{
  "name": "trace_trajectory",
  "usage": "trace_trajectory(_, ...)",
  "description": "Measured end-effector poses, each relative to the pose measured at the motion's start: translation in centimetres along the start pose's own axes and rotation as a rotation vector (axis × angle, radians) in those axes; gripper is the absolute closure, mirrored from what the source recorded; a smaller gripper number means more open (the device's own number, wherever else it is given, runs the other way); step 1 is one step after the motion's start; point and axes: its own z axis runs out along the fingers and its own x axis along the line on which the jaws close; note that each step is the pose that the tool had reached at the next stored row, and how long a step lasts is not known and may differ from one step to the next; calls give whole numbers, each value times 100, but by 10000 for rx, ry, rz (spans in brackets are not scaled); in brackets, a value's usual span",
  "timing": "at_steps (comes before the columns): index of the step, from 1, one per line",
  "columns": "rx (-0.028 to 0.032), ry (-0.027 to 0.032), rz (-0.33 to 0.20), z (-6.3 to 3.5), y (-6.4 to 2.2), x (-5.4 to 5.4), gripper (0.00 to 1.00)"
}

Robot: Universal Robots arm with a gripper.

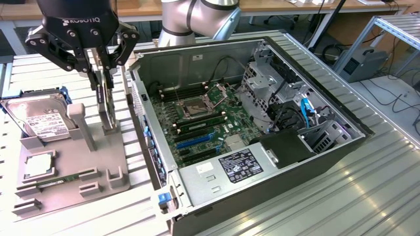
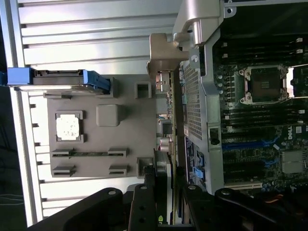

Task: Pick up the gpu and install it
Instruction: 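Pick up the gpu and move the gpu toward the slot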

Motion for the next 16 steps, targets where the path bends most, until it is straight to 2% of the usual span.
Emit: trace_trajectory(16, 33, -3, 0, 2, 5, -67, 73)
